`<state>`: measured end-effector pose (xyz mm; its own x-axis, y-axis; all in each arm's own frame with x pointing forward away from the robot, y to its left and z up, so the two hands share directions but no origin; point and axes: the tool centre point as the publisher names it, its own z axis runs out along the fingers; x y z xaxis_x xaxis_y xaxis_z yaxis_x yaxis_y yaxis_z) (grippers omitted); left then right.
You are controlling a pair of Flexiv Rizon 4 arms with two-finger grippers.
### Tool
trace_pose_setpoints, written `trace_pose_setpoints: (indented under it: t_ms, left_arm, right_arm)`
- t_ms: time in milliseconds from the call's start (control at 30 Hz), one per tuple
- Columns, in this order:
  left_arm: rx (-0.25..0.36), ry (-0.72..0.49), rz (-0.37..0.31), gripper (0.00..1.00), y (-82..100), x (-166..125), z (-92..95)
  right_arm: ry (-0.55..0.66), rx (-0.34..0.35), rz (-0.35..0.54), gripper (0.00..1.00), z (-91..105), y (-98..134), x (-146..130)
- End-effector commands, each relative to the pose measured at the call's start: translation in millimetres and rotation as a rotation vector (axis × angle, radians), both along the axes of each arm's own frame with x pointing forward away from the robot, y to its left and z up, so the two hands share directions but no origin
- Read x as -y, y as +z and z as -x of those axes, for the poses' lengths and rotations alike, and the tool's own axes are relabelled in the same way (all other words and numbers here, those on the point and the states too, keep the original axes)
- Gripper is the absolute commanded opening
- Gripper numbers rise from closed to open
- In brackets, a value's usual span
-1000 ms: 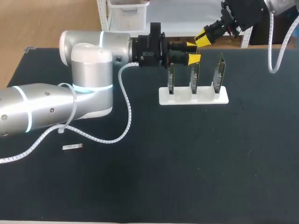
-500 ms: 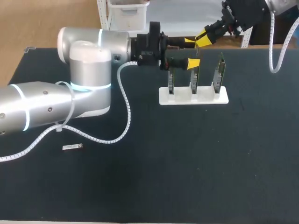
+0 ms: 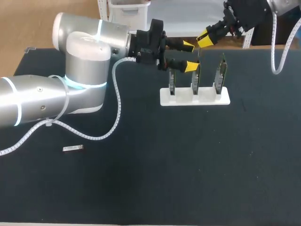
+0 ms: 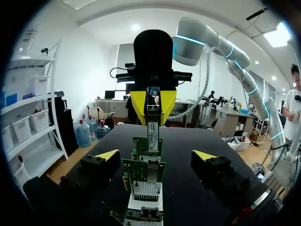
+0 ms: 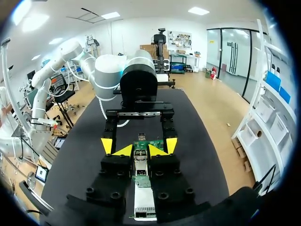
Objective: Pick up the optical module with the left hand, and insert it into the network port with the right hand.
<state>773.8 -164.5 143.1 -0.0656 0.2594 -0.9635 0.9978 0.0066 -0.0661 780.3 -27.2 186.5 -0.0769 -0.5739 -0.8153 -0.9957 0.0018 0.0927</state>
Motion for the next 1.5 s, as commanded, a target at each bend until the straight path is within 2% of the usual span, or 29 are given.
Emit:
trace_pose_setpoints:
  t_ms: [33,333,467,833,1500]
  left_arm:
    - [0.002,-0.017,-0.051,1.0,2.4,-1.9,-1.2]
    - [0.025,-0.03,-0.137,1.0,-2.3,-2.3,-0.6]
    - [0.011,-0.035,-0.154,1.0,-5.1,-2.6,-1.5]
    - [0.028,-0.042,-0.218,1.0,-8.7,-0.8,-1.5]
    - [0.009,-0.088,-0.269,1.0,-18.6,-2.6,6.6]
  right_arm:
    - [-0.004,0.002,-0.003,0.0,0.3,-0.8,0.2]
    - [-0.004,-0.001,-0.007,0.0,-0.3,-1.7,-0.8]
    - [-0.005,-0.002,-0.007,0.0,-0.4,-2.0,-0.5]
    - [-0.005,-0.002,-0.009,0.0,-1.3,-2.3,-0.1]
    - [-0.004,-0.003,-0.009,0.0,-1.0,-2.9,-1.4]
